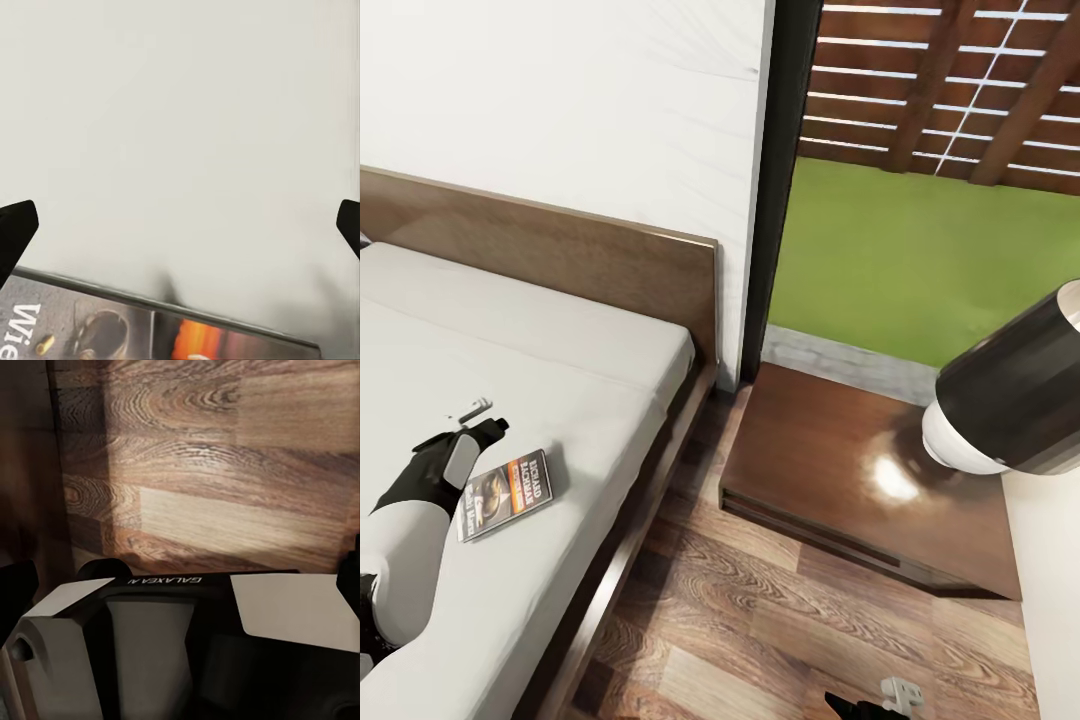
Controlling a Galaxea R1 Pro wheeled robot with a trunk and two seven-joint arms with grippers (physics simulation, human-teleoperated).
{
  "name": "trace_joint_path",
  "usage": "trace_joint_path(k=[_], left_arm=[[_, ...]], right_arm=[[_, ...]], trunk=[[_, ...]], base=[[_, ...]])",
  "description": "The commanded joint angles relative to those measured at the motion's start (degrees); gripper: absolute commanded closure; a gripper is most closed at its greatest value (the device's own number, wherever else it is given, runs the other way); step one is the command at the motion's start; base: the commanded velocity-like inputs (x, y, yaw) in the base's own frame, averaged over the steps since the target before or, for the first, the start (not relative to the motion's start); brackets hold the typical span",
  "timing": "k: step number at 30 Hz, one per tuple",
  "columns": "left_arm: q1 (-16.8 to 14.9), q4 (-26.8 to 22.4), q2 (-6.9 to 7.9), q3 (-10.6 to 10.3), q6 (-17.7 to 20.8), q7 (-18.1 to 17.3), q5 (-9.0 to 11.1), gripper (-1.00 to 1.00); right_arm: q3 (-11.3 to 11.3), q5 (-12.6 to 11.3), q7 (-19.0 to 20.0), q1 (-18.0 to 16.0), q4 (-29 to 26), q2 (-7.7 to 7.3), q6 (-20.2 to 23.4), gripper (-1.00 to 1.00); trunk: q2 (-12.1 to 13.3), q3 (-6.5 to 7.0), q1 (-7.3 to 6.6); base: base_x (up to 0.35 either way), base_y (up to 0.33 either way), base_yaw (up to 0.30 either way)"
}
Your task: In the bedroom, move the book from the bed onto either nightstand, and place the two sandals side by side next to the bed.
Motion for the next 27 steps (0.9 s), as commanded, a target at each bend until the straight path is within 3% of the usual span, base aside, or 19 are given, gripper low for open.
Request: trace_joint_path(k=[1, 9, 27], left_arm=[[-0.01, -0.1, -0.05, 0.0, 0.26, 0.29, 0.6, -1.0], [-0.01, -0.1, -0.11, 0.01, 0.26, 0.3, 0.6, -1.0], [-0.01, -0.1, -0.11, 0.0, 0.26, 0.3, 0.6, -1.0]], right_arm=[[0.06, -0.15, 0.17, -0.04, 0.07, -0.02, -0.13, -1.0], [0.06, -0.15, 0.17, -0.05, 0.07, -0.03, -0.13, -1.0], [0.06, -0.15, 0.17, -0.05, 0.07, -0.03, -0.13, -1.0]], trunk=[[-0.02, -0.03, 0.0], [-0.02, -0.03, 0.0], [-7.24, -3.26, 3.95]], base=[[0.007, 0.002, 0.0], [0.001, 0.0, 0.0], [0.0, 0.0, 0.0]])
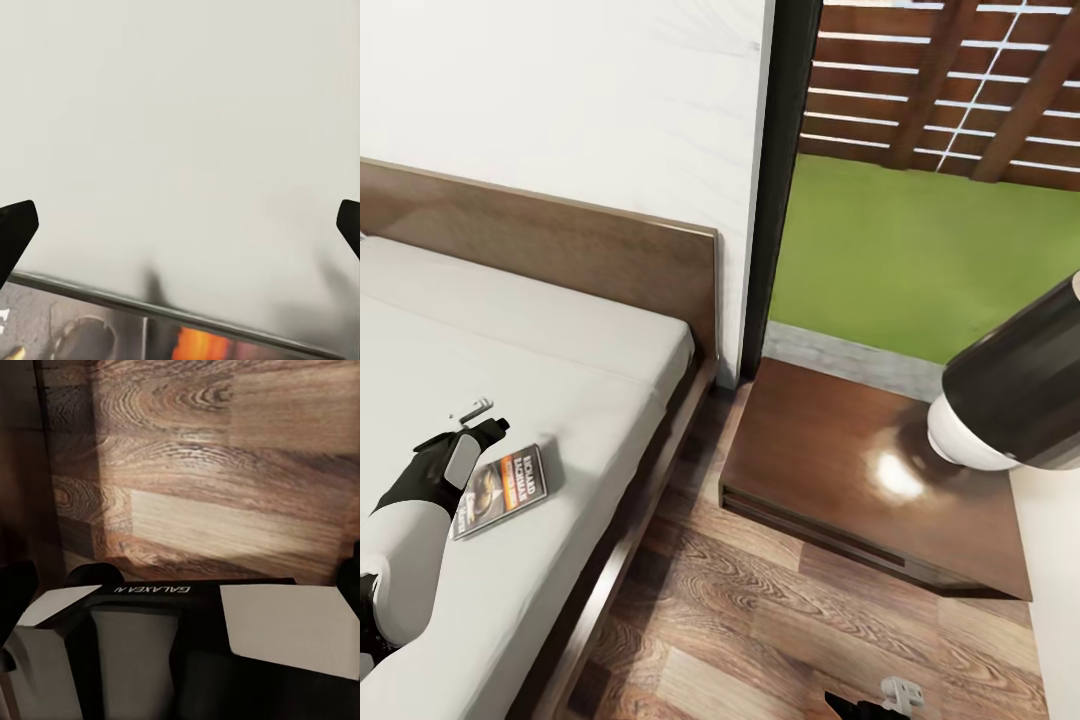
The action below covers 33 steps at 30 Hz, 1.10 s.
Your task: In the bedroom, move the book from the bed onto either nightstand, and place the two sandals side by side next to the bed.
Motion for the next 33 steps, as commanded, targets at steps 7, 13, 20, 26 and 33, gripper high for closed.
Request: trace_joint_path(k=[7, 13, 20, 26, 33], left_arm=[[-0.01, -0.1, -0.01, 0.0, 0.26, 0.29, 0.6, -1.0], [-0.01, -0.1, -0.01, 0.0, 0.26, 0.29, 0.6, -1.0], [-0.01, -0.1, -0.01, 0.0, 0.26, 0.29, 0.6, -1.0], [-0.01, -0.1, -0.01, 0.0, 0.26, 0.29, 0.6, -1.0], [-0.01, -0.1, -0.01, -0.06, 0.26, 0.29, 0.6, -1.0]], right_arm=[[0.06, -0.15, 0.17, 0.01, 0.07, -0.02, -0.13, -1.0], [0.06, -0.15, 0.17, 0.01, 0.07, -0.02, -0.13, -1.0], [0.06, -0.15, 0.17, 0.01, 0.07, -0.02, -0.13, -1.0], [0.06, -0.15, 0.17, -0.01, 0.07, -0.02, -0.13, -1.0], [0.06, -0.15, 0.17, 0.01, 0.07, -0.02, -0.13, -1.0]], trunk=[[-2.44, -1.11, 1.32], [-4.04, -1.83, 2.2], [-6.85, -3.09, 3.74], [-9.26, -4.17, 5.05], [-11.66, -5.24, 6.37]], base=[[0.0, 0.0, 0.0], [0.0, 0.0, 0.0], [0.0, 0.0, 0.0], [0.0, 0.0, 0.0], [0.0, 0.0, 0.0]])
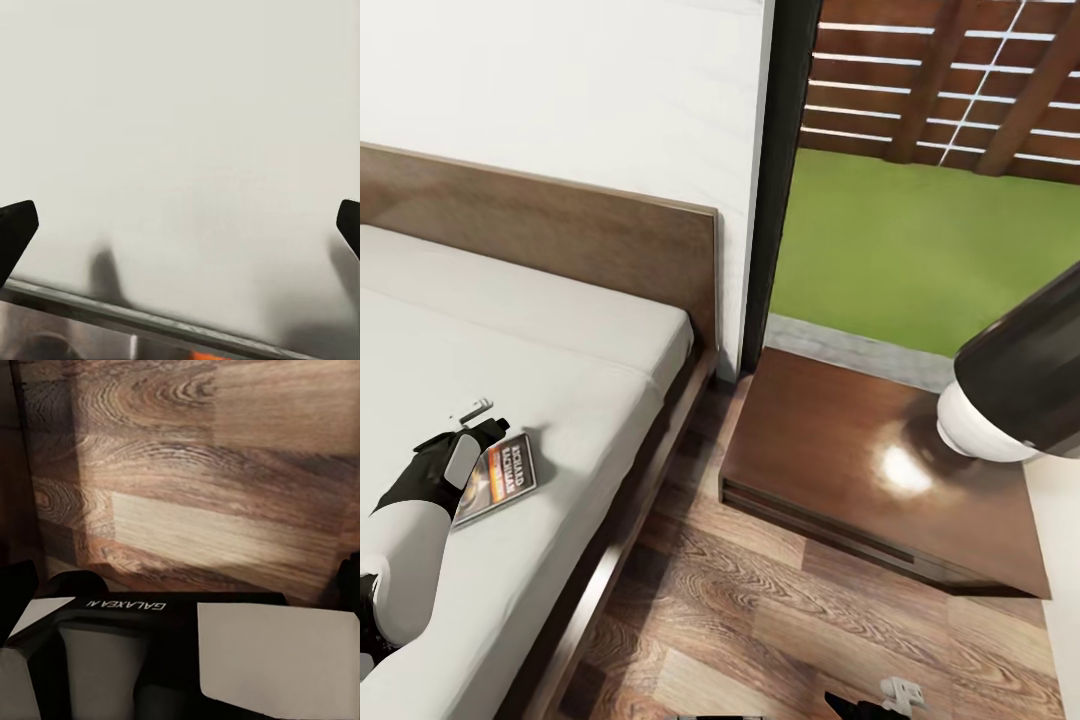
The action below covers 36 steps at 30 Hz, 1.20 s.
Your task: In the bedroom, move the book from the bed onto either nightstand, and place the two sandals side by side next to the bed.
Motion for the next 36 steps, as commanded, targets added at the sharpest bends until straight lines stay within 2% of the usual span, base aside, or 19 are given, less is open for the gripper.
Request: trace_joint_path(k=[1, 17, 22, 31, 36], left_arm=[[-0.01, -0.1, -0.01, -0.02, 0.26, 0.29, 0.6, -1.0], [-0.01, -0.1, -0.01, 0.05, 0.26, 0.29, 0.6, -1.0], [-0.01, -0.1, -0.01, 0.05, 0.26, 0.29, 0.6, -1.0], [-0.01, -0.1, -0.01, 0.05, 0.26, 0.29, 0.6, -1.0], [-0.01, -0.1, -0.01, 0.05, 0.26, 0.29, 0.6, -1.0]], right_arm=[[0.06, -0.15, 0.17, -0.05, 0.07, -0.02, -0.13, -1.0], [0.06, -0.15, 0.17, -0.03, 0.08, -0.02, -0.13, -1.0], [0.06, -0.15, 0.17, -0.04, 0.06, -0.02, -0.13, -1.0], [0.06, -0.15, 0.17, -0.03, 0.08, -0.02, -0.13, -1.0], [0.06, -0.15, 0.17, -0.04, 0.07, -0.02, -0.13, -1.0]], trunk=[[-0.43, -0.22, 0.22], [-0.83, -0.4, 0.44], [-2.84, -1.29, 1.54], [-2.84, -1.29, 1.54], [-4.84, -2.19, 2.64]], base=[[0.0, 0.0, 0.0], [0.0, 0.0, 0.0], [0.0, 0.0, 0.0], [0.0, 0.0, 0.0], [0.0, 0.0, 0.0]])
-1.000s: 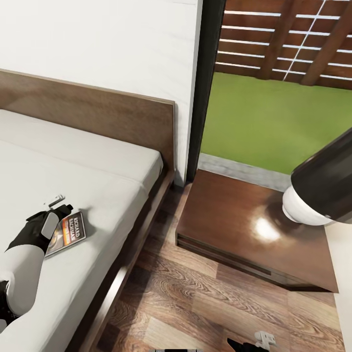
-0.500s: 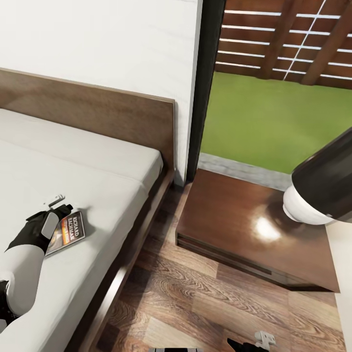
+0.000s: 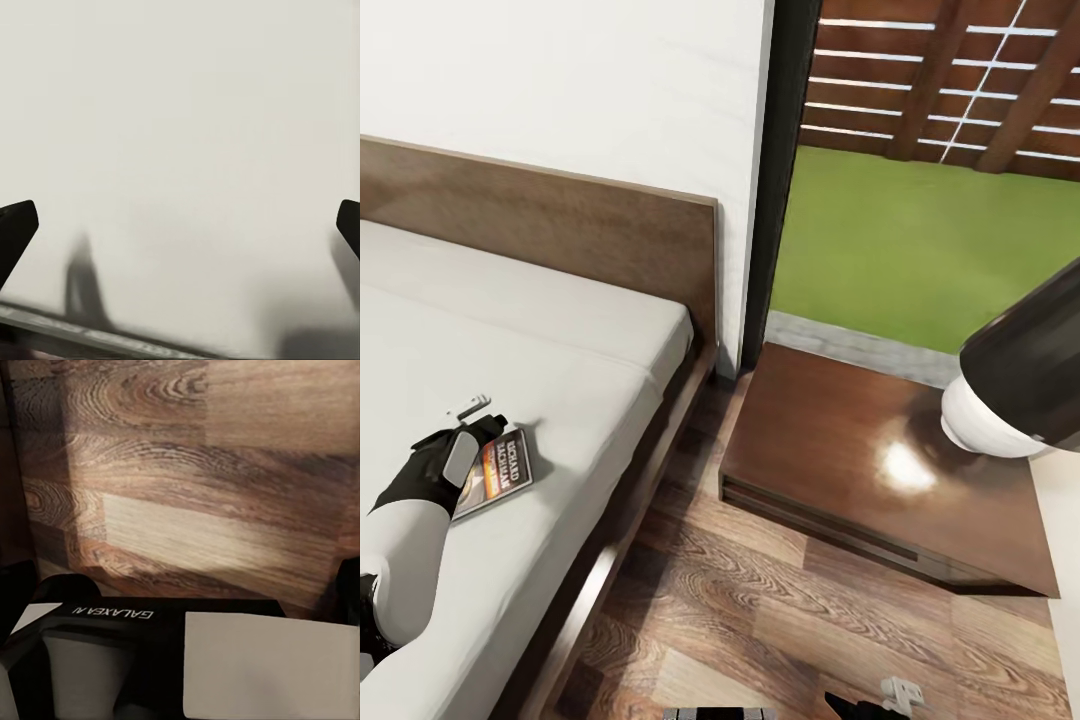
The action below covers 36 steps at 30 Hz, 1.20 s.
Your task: In the bedroom, move the book from the bed onto either nightstand, and place the two sandals side by side next to the bed.
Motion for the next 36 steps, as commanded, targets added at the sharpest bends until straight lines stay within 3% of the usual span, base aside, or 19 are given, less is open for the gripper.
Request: trace_joint_path(k=[1, 36], left_arm=[[0.02, 1.12, -0.01, 0.05, 0.24, 0.32, 0.9, -1.0], [0.02, 1.14, 0.04, 0.05, 0.24, 0.32, 0.9, -1.0]], right_arm=[[0.06, -0.15, 0.17, -0.03, 0.06, -0.02, -0.13, -1.0], [0.06, -0.15, 0.17, -0.03, 0.06, -0.03, -0.13, -1.0]], trunk=[[-0.43, -0.22, 0.23], [-2.03, -0.94, 1.1]], base=[[0.0, 0.0, 0.0], [0.0, 0.0, 0.0]])
